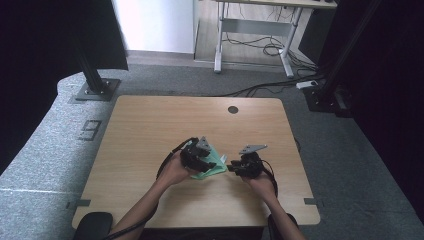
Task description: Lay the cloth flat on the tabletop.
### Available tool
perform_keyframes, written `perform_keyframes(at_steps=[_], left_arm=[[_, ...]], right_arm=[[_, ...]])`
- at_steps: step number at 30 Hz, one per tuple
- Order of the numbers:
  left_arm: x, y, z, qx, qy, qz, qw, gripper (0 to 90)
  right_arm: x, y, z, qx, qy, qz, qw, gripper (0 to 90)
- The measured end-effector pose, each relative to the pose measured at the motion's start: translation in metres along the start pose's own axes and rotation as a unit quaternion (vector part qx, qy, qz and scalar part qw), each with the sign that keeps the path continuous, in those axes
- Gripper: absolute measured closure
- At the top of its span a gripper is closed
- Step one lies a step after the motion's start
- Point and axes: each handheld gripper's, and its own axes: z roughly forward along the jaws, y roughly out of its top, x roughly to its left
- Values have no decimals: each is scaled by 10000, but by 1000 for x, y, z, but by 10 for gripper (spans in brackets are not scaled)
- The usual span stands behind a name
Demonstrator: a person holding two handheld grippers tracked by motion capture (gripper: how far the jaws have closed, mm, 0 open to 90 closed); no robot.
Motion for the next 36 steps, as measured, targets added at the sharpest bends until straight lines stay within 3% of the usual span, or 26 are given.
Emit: perform_keyframes(at_steps=[8, 11, 16, 19, 22, 27, 29, 36], left_arm=[[6, -17, 22, 362, 33, -6, 9993, 637], [7, -20, 26, 319, 44, -130, 9994, 734], [13, -23, 24, 143, 28, -360, 9992, 871], [16, -23, 17, -15, 74, -456, 9989, 874], [19, -23, 7, -205, 203, -491, 9984, 875], [25, -24, -13, -472, 317, -609, 9965, 874], [31, -25, -29, -657, 424, -700, 9945, 874], [47, -44, -64, -845, 787, -968, 9886, 874]], right_arm=[[4, 3, 2, 3, 60, -2, 10000, 663], [6, 6, 6, 29, 57, -102, 9999, 631], [9, 12, 20, 192, -245, -302, 9991, 540], [5, 13, 28, 295, -365, -281, 9985, 515], [5, 9, 35, 465, -539, -446, 9965, 487], [3, 6, 34, 367, -495, -385, 9974, 480], [3, 6, 34, 361, -501, -394, 9973, 480], [1, 5, 33, 341, -508, -395, 9973, 510]])
